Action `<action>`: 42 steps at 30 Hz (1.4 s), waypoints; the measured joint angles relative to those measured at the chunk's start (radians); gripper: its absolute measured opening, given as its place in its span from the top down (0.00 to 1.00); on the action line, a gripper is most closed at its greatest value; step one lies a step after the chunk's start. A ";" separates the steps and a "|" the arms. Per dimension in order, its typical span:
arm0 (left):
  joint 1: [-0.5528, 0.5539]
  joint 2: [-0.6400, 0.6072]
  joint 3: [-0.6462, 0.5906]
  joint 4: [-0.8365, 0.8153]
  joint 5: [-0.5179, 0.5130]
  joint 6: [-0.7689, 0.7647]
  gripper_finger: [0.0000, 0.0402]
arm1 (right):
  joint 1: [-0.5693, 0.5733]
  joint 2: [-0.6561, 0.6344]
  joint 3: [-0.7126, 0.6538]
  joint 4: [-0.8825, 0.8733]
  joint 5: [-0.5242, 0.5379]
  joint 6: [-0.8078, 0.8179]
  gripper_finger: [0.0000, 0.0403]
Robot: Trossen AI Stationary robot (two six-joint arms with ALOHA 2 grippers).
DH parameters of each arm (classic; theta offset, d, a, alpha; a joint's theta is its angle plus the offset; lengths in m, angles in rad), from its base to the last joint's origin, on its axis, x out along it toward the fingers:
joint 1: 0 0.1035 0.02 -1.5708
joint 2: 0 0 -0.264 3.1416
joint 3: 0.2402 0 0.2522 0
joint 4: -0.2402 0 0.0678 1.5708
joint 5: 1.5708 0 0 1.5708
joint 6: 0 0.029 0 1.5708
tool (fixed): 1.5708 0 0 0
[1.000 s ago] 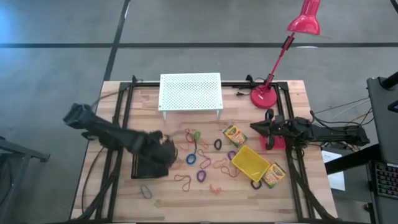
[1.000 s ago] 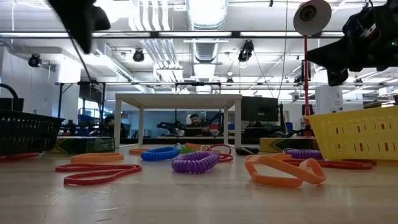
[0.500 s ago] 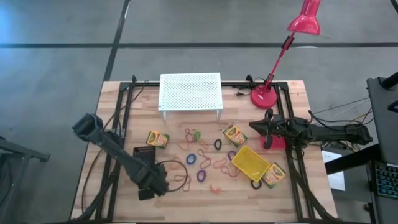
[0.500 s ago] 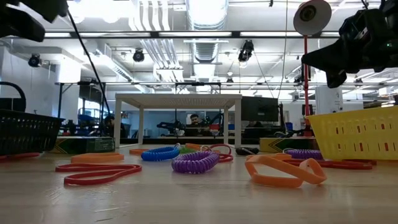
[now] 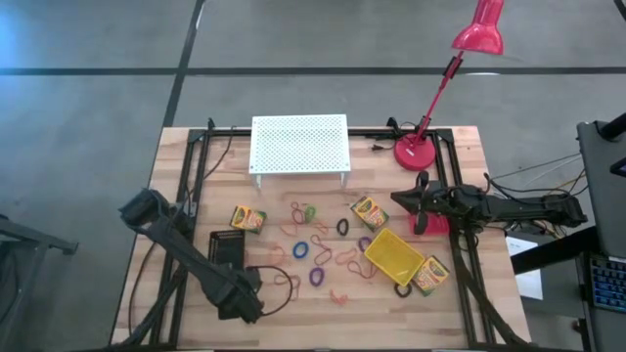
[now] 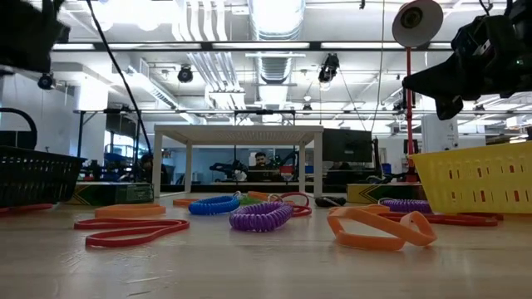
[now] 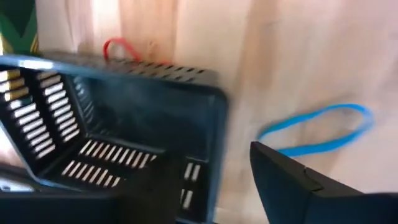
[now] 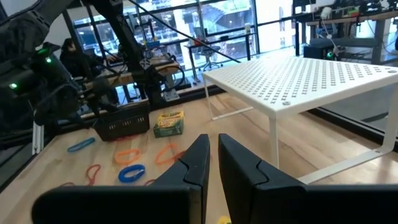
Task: Pick & Place Office Desk Supplies
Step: Put the black bin on the shelf
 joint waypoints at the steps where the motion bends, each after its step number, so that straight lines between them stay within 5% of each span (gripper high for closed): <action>1: 0.000 -0.003 -0.019 0.011 0.000 -0.013 0.58 | 0.000 0.000 0.000 0.000 -0.001 0.002 0.92; 12: 0.008 -0.026 -0.093 0.082 0.056 0.048 0.96 | 0.000 0.005 0.000 0.002 -0.001 0.012 0.92; 23: 0.151 -0.032 0.298 -0.238 0.081 0.254 0.98 | 0.000 0.007 0.000 0.003 -0.001 0.027 0.92; 33: 0.594 -0.032 0.633 -0.277 -0.175 0.760 0.98 | 0.000 0.007 0.000 0.003 0.001 0.027 0.92; 42: 1.070 -0.032 0.640 -0.214 -0.319 1.065 0.98 | 0.000 0.007 0.000 0.003 0.001 0.034 0.92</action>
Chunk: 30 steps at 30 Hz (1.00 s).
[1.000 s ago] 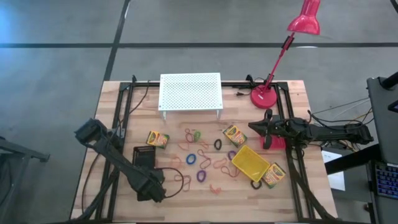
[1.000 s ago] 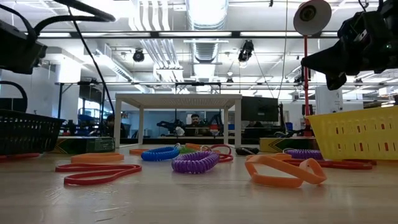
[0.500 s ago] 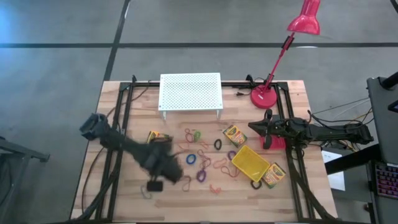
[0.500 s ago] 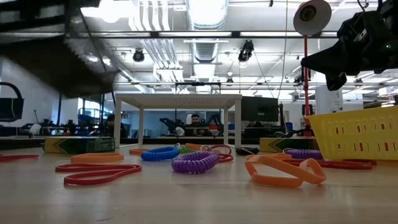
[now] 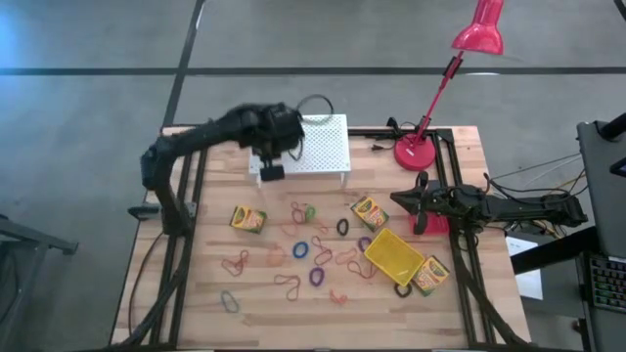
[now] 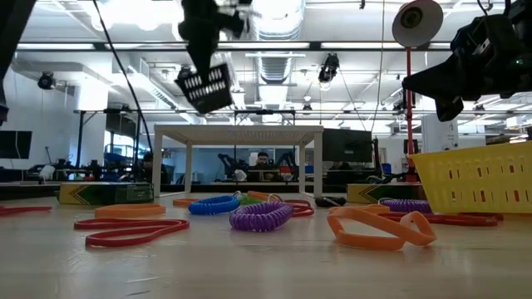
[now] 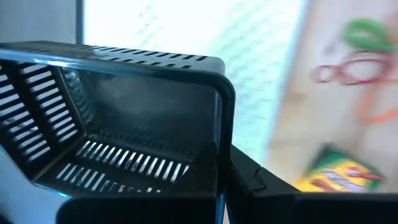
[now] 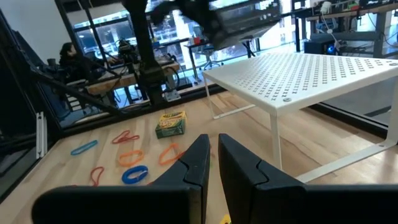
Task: Pick & Place Office Desk Supplies
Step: Put the black bin on the shelf
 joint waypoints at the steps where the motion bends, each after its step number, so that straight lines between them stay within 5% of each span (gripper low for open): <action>1: 0.028 0.000 -0.011 0.023 0.000 0.027 0.98 | 0.000 0.000 0.000 0.000 0.000 0.000 0.92; 22: 0.097 0.001 -0.173 0.141 -0.055 0.124 0.91 | 0.000 0.000 0.000 -0.001 0.000 0.000 0.92; 30: 0.097 0.001 -0.173 0.156 -0.055 0.122 0.77 | 0.000 0.027 0.000 -0.002 -0.001 0.019 0.92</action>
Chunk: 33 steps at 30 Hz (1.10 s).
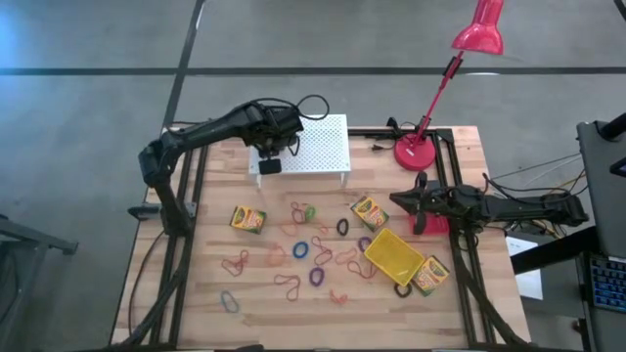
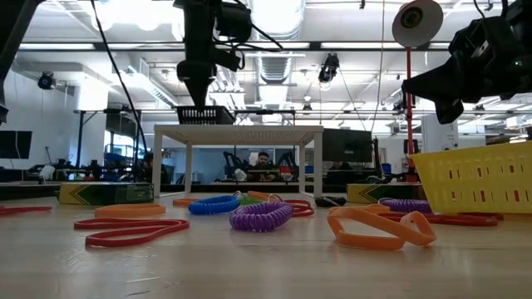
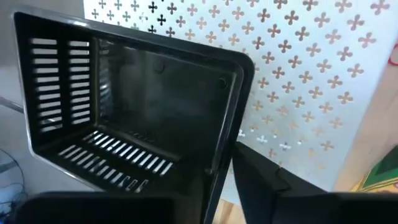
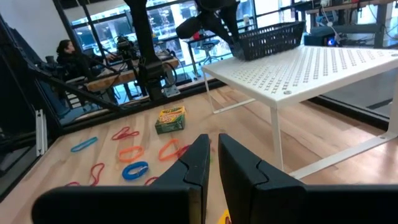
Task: Pick & Place Office Desk Supplies
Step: Put the black bin on the shelf, then put the yellow bin on the shelf
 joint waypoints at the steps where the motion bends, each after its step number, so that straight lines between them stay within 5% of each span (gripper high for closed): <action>1: 0.000 0.000 0.000 0.000 0.000 -0.008 0.76 | 0.000 0.005 0.000 0.000 0.000 0.000 0.92; 13: -0.036 0.000 0.105 -0.136 0.011 -0.156 0.71 | 0.000 0.037 0.000 0.009 -0.016 0.007 0.92; 21: -0.200 -0.029 0.130 -0.221 0.030 -0.414 0.71 | 0.000 0.039 0.000 0.103 -0.237 0.011 0.92; 25: -0.359 -0.052 0.053 -0.131 0.019 -0.507 0.71 | 0.000 0.070 0.000 0.115 -0.258 0.052 0.92; 33: -0.697 -0.063 -0.170 0.320 -0.077 -0.583 0.71 | 0.029 0.227 0.115 -0.011 -0.262 0.106 0.92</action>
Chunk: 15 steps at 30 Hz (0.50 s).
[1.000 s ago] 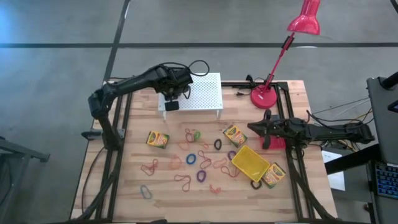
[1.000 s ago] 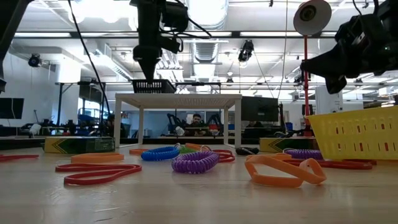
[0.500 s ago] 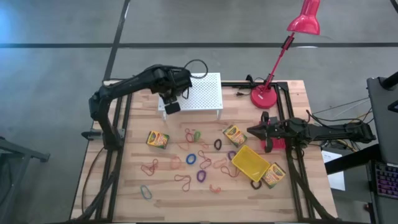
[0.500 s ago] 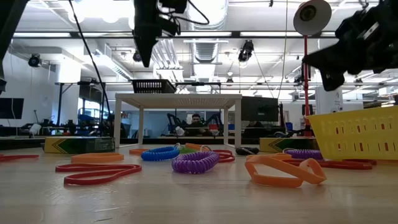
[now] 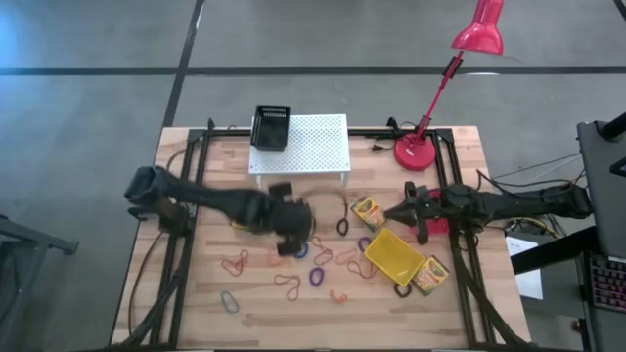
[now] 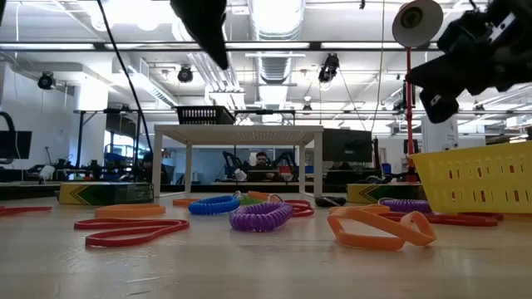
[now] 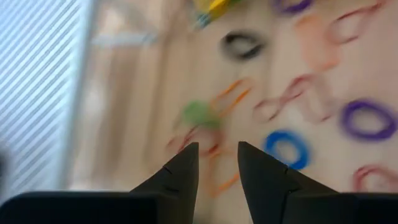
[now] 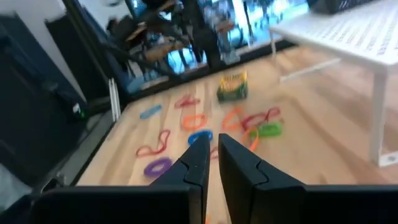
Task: Pick & Place Office Desk Supplies
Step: Put the yellow bin on the shelf
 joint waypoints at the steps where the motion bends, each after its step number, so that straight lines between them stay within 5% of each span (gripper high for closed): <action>1: -0.031 0.000 -0.032 0.066 -0.025 0.001 0.71 | 0.007 0.030 0.040 -0.055 0.000 0.003 0.92; 6: -0.130 -0.001 -0.159 0.289 -0.140 -0.023 0.71 | 0.040 0.208 0.275 -0.455 0.024 0.049 0.92; 11: -0.150 -0.001 -0.233 0.352 -0.171 -0.136 0.71 | 0.058 0.414 0.482 -0.918 0.027 0.161 0.89; 15: -0.149 -0.001 -0.287 0.359 -0.171 -0.217 0.71 | 0.084 0.562 0.554 -1.123 0.027 0.228 0.81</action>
